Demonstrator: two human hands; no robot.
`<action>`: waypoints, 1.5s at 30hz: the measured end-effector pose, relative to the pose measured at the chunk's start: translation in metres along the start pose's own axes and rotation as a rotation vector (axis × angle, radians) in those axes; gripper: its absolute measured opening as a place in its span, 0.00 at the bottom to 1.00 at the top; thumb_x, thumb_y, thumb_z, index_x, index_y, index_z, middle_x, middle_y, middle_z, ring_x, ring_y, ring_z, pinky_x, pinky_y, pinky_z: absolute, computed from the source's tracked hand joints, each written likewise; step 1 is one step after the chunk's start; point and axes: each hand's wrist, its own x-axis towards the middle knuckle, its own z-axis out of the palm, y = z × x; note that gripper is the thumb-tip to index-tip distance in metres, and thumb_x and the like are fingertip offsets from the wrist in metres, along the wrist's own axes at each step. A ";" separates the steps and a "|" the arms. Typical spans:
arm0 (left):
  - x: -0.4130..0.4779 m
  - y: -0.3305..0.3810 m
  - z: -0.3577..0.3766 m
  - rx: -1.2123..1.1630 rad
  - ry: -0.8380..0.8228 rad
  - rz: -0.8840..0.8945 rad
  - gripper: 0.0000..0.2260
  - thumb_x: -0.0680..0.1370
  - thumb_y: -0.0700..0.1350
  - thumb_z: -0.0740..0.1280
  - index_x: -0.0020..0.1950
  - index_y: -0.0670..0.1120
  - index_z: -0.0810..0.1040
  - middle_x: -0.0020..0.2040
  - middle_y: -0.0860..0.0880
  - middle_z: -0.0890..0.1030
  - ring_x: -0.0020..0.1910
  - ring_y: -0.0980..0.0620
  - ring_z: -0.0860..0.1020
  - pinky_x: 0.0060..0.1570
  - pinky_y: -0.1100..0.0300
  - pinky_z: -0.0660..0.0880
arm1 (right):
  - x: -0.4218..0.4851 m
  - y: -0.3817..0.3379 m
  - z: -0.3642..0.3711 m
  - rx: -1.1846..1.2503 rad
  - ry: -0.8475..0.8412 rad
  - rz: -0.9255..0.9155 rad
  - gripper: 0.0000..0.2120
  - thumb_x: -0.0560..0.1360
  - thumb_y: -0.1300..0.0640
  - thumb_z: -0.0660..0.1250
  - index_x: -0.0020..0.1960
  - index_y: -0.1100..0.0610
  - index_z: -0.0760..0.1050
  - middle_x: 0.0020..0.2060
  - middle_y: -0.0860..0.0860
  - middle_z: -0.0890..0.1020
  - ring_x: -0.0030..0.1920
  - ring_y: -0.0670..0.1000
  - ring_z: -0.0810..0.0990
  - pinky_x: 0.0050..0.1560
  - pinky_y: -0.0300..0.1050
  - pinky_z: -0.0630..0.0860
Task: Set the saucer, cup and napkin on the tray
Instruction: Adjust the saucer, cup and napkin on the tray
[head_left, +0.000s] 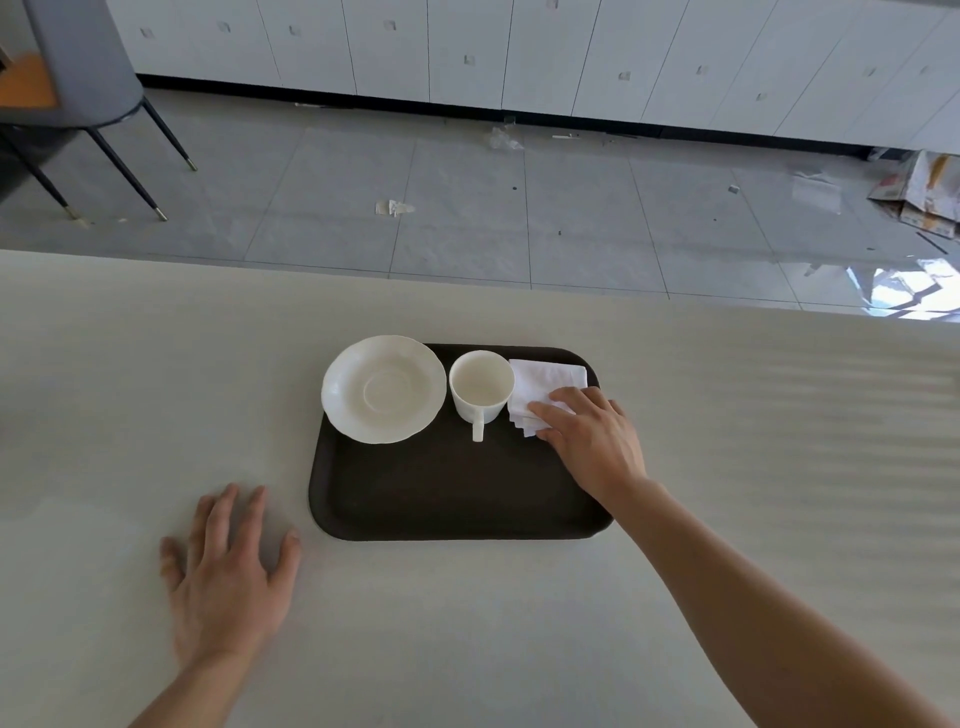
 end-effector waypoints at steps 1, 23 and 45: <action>0.000 0.000 0.001 -0.001 0.001 -0.001 0.33 0.73 0.64 0.51 0.75 0.50 0.67 0.77 0.45 0.64 0.78 0.45 0.57 0.75 0.41 0.47 | -0.001 0.001 0.001 0.000 0.005 0.001 0.13 0.75 0.54 0.74 0.59 0.47 0.83 0.57 0.51 0.83 0.55 0.58 0.80 0.47 0.52 0.78; -0.001 -0.001 0.001 0.024 0.001 0.002 0.33 0.73 0.63 0.51 0.75 0.50 0.67 0.77 0.46 0.64 0.78 0.45 0.58 0.74 0.40 0.50 | -0.003 0.001 0.001 0.048 -0.180 -0.022 0.30 0.80 0.39 0.60 0.79 0.42 0.56 0.80 0.46 0.60 0.80 0.53 0.54 0.79 0.56 0.56; 0.000 0.000 0.001 0.003 0.022 0.002 0.33 0.72 0.63 0.52 0.73 0.49 0.69 0.76 0.45 0.65 0.77 0.44 0.59 0.73 0.40 0.51 | -0.009 0.003 0.024 0.014 -0.215 -0.091 0.24 0.83 0.40 0.49 0.78 0.40 0.57 0.82 0.46 0.55 0.82 0.50 0.47 0.81 0.51 0.47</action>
